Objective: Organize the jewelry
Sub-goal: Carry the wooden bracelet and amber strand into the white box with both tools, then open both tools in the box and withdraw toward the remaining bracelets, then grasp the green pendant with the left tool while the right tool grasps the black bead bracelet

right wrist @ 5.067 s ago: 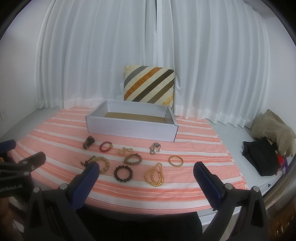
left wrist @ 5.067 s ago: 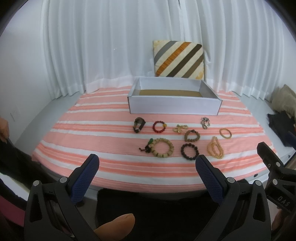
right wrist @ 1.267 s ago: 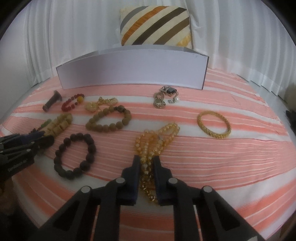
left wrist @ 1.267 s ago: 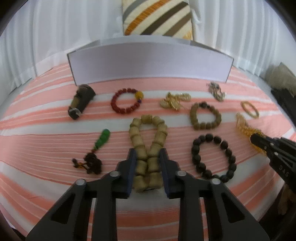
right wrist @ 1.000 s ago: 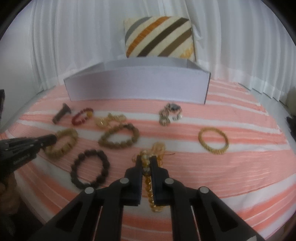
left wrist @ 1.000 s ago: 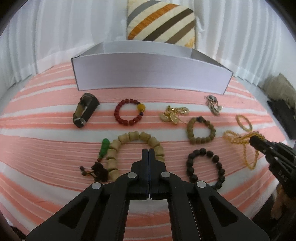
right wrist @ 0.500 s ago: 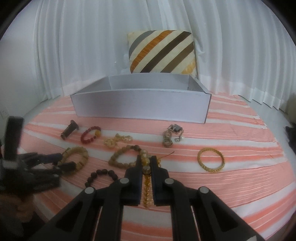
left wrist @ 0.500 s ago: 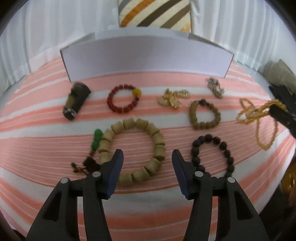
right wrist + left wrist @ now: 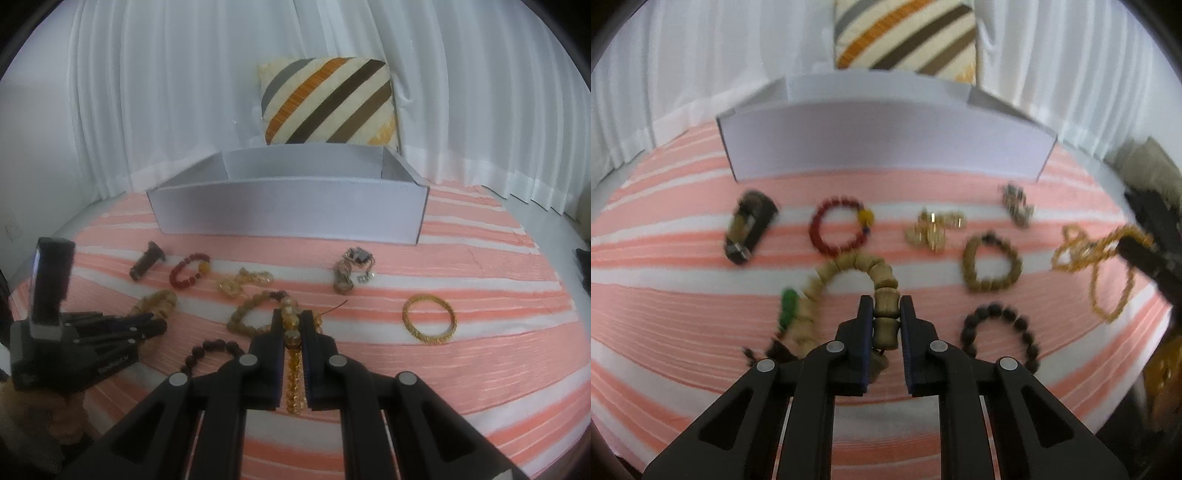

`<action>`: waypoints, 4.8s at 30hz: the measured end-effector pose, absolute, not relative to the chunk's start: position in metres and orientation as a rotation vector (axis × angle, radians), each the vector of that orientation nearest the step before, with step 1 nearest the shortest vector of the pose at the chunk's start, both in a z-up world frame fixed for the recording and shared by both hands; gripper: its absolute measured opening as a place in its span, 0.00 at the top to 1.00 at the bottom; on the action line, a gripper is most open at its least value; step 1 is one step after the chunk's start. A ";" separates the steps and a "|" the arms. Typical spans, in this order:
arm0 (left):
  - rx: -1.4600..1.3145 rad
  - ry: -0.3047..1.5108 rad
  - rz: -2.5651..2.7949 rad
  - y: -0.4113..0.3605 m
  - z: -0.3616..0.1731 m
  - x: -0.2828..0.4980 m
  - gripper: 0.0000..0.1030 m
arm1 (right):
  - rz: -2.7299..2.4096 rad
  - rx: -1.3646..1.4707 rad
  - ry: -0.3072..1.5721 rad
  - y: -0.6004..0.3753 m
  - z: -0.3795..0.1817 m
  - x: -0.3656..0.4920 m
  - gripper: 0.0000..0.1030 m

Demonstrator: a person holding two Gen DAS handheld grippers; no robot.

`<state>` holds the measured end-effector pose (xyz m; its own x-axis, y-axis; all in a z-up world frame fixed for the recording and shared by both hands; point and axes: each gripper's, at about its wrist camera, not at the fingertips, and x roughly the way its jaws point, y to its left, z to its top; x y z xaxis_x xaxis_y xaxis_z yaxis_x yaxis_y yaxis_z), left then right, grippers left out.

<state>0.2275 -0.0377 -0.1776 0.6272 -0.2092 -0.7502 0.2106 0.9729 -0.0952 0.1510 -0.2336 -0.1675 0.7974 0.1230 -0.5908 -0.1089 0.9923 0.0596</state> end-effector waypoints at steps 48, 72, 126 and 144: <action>-0.038 0.881 -0.127 -0.054 -0.122 0.531 0.25 | 0.121 0.058 0.724 -0.223 -0.137 0.487 0.44; 0.015 0.819 -0.148 -0.015 -0.121 0.372 0.23 | 0.086 -0.061 0.608 -0.214 -0.126 0.347 0.44; 0.071 0.831 -0.146 0.020 -0.232 0.210 0.85 | 0.073 -0.025 0.787 -0.172 -0.252 0.152 0.49; -0.129 0.834 -0.171 0.059 -0.205 0.193 0.88 | 0.127 -0.015 0.680 -0.181 -0.212 0.132 0.88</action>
<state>0.1927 0.0586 -0.2049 0.6594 -0.2008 -0.7244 0.1000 0.9785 -0.1802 0.1325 -0.1811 -0.2122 0.7702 0.1127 -0.6278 -0.1223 0.9921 0.0281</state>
